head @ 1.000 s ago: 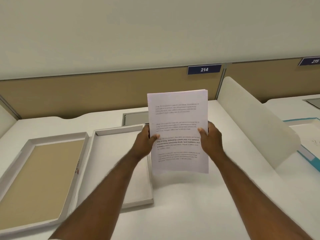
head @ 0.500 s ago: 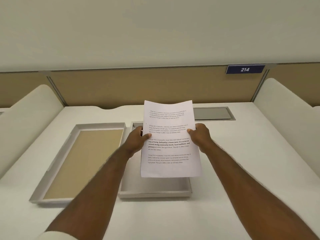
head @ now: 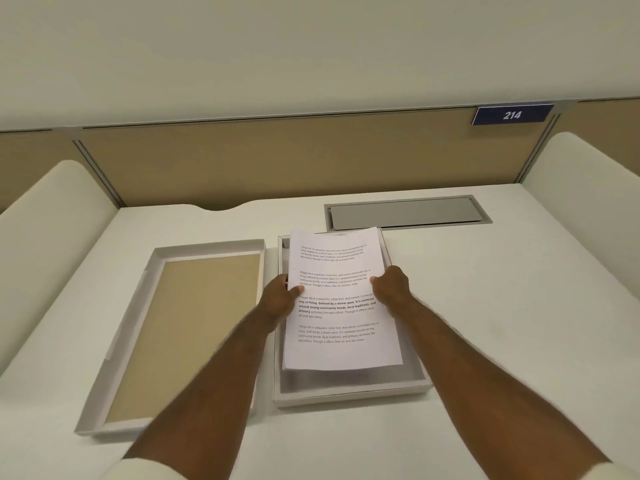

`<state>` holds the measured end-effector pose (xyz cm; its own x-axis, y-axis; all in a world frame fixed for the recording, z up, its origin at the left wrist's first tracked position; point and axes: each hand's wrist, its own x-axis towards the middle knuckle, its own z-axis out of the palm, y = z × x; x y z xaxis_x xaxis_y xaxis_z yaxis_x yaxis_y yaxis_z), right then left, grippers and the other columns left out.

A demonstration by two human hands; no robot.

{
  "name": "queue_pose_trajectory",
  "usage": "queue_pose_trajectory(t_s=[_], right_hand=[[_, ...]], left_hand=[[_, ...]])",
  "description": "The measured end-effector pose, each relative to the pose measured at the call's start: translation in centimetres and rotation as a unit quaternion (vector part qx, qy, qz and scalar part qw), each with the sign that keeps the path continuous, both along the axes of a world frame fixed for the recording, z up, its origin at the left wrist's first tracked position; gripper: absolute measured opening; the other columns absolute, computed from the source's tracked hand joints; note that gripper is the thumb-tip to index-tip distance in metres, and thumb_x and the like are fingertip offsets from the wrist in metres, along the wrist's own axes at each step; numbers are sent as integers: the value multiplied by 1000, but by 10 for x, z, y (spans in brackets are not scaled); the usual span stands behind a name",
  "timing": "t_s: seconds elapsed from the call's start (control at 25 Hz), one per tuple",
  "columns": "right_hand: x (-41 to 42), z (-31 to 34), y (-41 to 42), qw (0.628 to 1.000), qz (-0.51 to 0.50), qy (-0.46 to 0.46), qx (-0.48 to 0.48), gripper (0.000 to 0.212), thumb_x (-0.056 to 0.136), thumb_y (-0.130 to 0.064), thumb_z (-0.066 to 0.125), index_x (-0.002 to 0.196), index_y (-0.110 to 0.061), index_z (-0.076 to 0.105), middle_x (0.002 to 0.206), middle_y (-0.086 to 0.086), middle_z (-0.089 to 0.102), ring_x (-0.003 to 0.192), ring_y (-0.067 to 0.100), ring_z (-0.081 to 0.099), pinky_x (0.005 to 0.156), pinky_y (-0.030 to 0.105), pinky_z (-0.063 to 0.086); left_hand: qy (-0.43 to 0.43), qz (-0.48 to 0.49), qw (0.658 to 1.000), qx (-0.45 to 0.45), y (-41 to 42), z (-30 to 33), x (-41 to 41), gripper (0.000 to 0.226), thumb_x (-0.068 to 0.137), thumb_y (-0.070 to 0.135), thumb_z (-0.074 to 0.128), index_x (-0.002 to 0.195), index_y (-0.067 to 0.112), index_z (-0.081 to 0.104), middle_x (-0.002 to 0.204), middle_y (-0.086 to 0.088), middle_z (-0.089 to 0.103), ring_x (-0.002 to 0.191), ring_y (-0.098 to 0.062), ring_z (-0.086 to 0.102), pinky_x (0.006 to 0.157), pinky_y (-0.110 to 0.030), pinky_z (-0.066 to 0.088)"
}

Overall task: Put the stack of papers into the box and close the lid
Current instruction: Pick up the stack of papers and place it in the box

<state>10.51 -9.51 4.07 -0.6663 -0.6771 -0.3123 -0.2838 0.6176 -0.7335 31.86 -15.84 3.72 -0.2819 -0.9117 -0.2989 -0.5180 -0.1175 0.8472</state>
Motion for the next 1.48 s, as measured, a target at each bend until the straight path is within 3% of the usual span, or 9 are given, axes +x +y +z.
queue_pose_trajectory(t_s=[0.2,0.36,0.6,0.8,1.04,1.12,1.28,1.4,1.48], right_hand=[[-5,-22,-14,999,-7,18,36,27,88,-6,52,113,6,57,118,23,64,105,38,63,80,37,53],[-5,-35,-22,998,0,31,63,26,87,-3,52,111,6,58,116,23,65,104,39,64,75,34,51],[-6,-46,-28,994,30,52,94,28,87,-4,51,113,6,57,117,22,64,106,39,64,82,38,54],[-4,-49,-27,990,35,88,109,28,88,-3,53,114,8,56,119,23,64,109,38,64,83,37,53],[6,-53,-12,988,46,143,40,29,85,4,49,114,8,51,120,23,59,110,36,59,87,35,49],[6,-56,-10,991,48,126,18,32,85,4,49,117,7,48,122,23,57,112,36,57,89,36,48],[2,-62,-5,999,36,29,-29,56,92,-15,57,141,4,35,144,21,46,134,35,44,108,37,37],[-2,-65,0,998,28,-34,-47,69,93,-30,57,149,-3,27,154,14,36,142,28,34,116,36,27],[-4,-67,3,996,23,-72,-53,68,93,-32,56,150,-9,26,156,9,33,144,25,32,118,36,25]], left_hand=[[-57,7,998,11,-4,-24,-16,39,97,18,53,131,-1,49,134,-16,59,122,-33,57,104,-45,47],[-90,15,995,29,-11,-40,-22,40,98,18,50,132,-2,45,137,-19,55,124,-34,55,105,-45,46],[-133,38,990,19,-10,-53,-30,35,98,13,48,128,-5,43,133,-22,55,121,-33,55,85,-29,41],[-182,32,983,-9,-4,-55,-38,41,96,7,50,131,-10,38,134,-25,51,123,-35,54,97,-33,44],[-289,14,952,-99,16,-57,-46,56,92,16,49,138,-9,29,135,-20,45,121,-28,48,102,-30,41],[-266,22,959,-92,18,-58,-49,56,89,12,51,137,-9,31,134,-21,46,122,-30,49,102,-33,44],[-103,95,989,-54,14,-57,-44,51,87,2,56,135,-2,40,139,-19,50,130,-34,48,108,-38,41],[-56,82,995,-27,13,-63,-35,67,95,12,55,152,2,21,160,-13,28,148,-27,26,120,-33,20],[-43,75,996,-13,13,-67,-32,71,96,13,54,154,5,16,162,-9,22,150,-24,20,122,-32,15]])
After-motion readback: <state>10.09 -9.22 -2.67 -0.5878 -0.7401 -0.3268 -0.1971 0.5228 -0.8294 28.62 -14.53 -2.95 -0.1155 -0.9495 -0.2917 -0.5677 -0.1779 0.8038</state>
